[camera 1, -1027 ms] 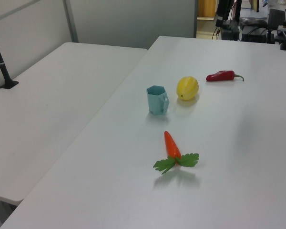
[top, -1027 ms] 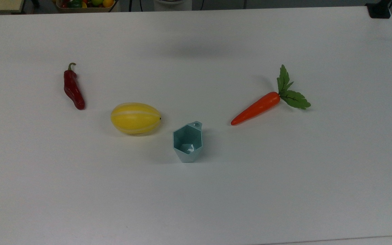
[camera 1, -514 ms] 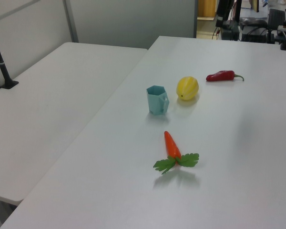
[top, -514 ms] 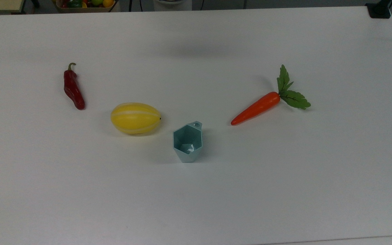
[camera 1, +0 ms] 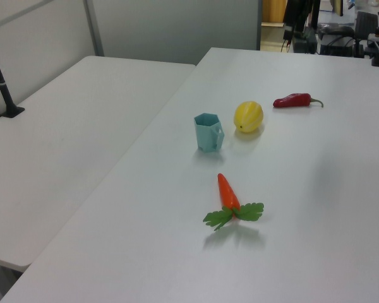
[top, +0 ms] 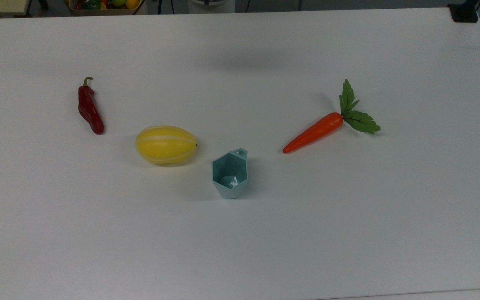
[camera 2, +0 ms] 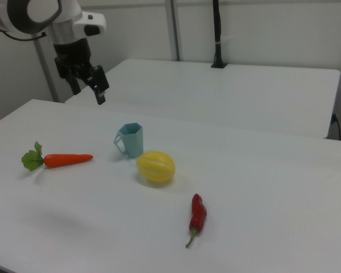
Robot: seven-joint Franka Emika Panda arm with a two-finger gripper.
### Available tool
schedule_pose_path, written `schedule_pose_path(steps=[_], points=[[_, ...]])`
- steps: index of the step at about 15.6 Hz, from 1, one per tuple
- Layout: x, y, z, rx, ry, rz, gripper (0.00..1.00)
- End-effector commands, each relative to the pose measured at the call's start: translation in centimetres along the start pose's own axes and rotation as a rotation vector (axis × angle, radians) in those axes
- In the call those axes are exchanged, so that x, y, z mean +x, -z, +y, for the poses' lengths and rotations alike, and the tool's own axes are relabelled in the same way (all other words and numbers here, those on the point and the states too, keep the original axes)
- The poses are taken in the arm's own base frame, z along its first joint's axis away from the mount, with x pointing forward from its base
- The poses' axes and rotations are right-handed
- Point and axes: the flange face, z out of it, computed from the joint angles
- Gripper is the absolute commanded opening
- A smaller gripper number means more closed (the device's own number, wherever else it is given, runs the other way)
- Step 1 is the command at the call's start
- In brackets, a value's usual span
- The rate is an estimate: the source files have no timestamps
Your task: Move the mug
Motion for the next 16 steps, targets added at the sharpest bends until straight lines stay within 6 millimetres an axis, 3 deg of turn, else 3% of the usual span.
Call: schedule_pose_path(steps=[1,6,16], points=[[0.0,-2.1,-2.7,0.0,-0.146,-0.038,1.0],[2.1,-6.2,-6.7,0.02,-0.184,-0.005,1.0],[6.8,-16.4,-9.2,0.037,-0.183,0.019,1.0]])
